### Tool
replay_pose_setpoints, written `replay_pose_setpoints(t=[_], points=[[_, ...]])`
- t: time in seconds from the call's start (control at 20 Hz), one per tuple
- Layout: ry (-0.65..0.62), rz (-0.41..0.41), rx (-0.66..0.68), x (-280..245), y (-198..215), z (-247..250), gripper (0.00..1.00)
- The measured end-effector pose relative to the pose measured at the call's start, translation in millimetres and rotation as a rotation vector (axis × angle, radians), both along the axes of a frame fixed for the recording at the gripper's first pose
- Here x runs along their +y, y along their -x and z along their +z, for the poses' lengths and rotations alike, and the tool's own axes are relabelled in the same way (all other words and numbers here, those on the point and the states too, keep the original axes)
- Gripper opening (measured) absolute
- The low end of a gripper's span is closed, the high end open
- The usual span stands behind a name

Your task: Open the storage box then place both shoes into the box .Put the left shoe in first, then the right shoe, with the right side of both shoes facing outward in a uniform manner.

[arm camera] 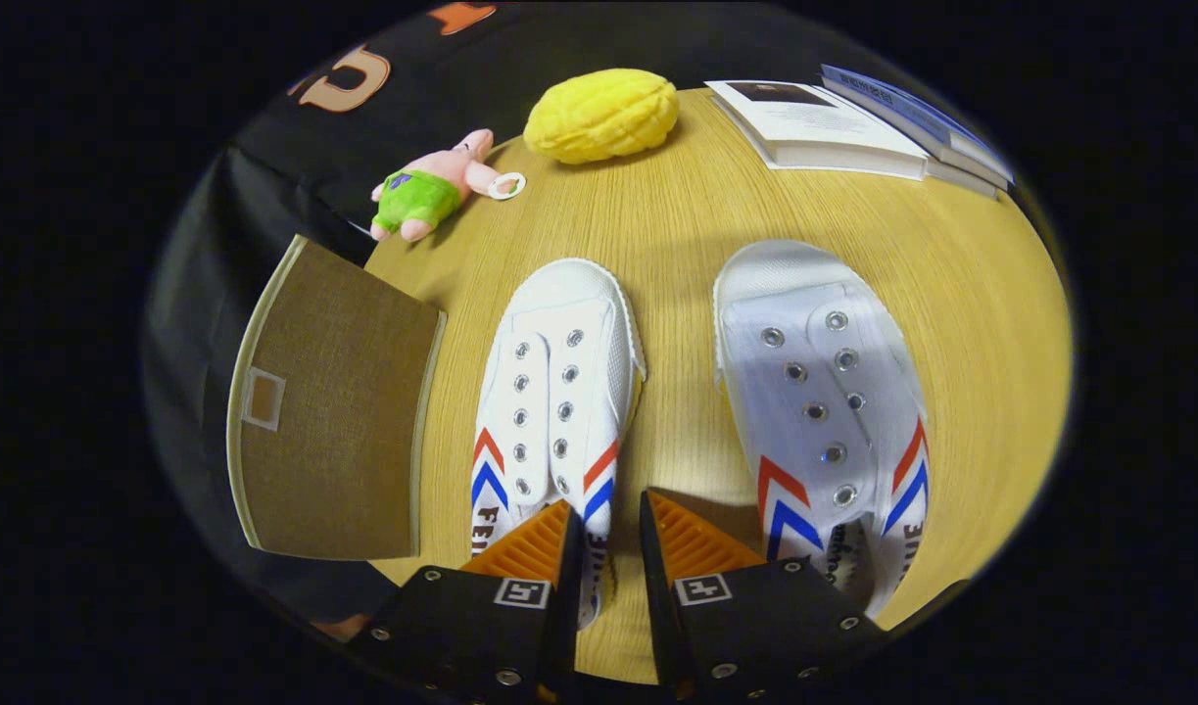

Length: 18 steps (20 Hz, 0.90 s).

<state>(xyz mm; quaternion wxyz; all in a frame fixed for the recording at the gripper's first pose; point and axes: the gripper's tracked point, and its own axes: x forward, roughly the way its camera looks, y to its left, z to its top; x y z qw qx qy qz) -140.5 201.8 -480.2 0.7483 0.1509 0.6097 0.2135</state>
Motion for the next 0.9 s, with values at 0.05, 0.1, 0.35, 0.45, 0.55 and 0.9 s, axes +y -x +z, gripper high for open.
replay_pose_setpoints(t=[0.05,0.1,0.35,0.45,0.55,0.9], points=[[0.001,-0.034,0.004,0.4,0.4,0.8,0.26],[-0.003,-0.067,0.008,1.8,0.1,2.4,0.11],[-0.05,-0.088,-0.017,16.5,3.3,23.8,0.03],[-0.074,-0.1,-0.025,21.5,4.4,32.7,0.02],[-0.102,-0.118,-0.037,23.0,3.3,42.0,0.02],[-0.161,-0.132,-0.133,33.3,-18.2,110.1,0.01]])
